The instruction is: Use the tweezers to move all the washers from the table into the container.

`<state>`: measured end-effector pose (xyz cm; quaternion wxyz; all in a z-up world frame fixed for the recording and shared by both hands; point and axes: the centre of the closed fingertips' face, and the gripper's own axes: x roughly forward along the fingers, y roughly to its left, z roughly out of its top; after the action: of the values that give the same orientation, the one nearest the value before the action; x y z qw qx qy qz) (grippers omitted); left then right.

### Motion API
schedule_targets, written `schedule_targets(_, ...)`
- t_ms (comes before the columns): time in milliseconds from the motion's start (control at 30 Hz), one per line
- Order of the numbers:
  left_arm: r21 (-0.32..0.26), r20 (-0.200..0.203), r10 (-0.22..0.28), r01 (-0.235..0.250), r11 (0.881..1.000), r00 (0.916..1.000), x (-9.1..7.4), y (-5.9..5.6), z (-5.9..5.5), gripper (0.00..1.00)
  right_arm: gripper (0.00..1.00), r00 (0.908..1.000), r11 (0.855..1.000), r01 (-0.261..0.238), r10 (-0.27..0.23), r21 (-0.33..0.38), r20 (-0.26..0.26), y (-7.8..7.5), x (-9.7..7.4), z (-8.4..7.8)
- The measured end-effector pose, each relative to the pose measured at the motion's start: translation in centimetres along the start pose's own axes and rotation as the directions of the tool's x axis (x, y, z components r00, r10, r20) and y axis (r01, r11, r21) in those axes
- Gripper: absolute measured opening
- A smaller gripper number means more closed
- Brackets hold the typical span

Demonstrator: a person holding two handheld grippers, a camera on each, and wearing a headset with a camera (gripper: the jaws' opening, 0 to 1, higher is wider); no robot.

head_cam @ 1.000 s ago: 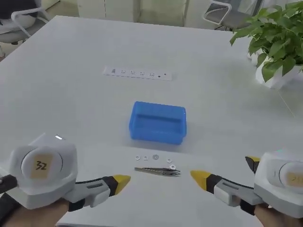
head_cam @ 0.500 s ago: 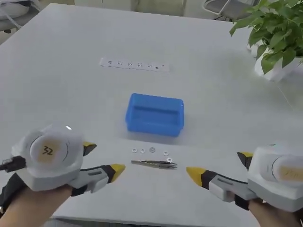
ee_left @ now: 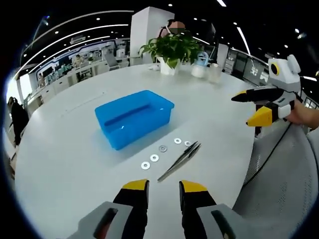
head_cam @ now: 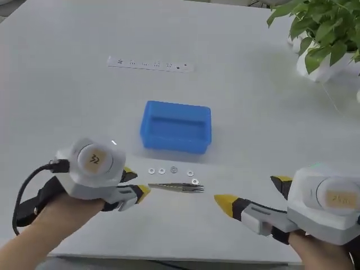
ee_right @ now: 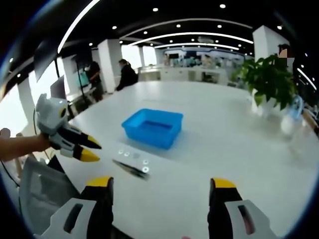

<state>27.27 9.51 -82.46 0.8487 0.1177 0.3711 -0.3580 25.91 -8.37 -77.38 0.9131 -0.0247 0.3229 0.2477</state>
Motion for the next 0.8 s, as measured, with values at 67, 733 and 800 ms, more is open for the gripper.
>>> schedule_targets(67,0.015,-0.013,-0.008,0.008,1.0,0.9999,0.8,0.1,-0.1,0.21,0.77,1.0,1.0,0.005,-0.005,0.026,0.004,-0.5,0.0,0.0)
schedule_targets(733,0.087,-0.108,-0.075,0.085,0.993,0.9913,4.1,-0.6,-1.2,0.01,0.75,0.9997,1.0,-0.005,0.005,0.007,-0.022,-0.2,0.5,-0.6)
schedule_targets(800,0.096,-0.112,-0.087,0.098,0.991,0.9898,4.1,-1.1,-1.3,0.0,0.75,0.9997,1.0,-0.004,0.004,0.002,-0.023,-0.2,0.6,-0.6)
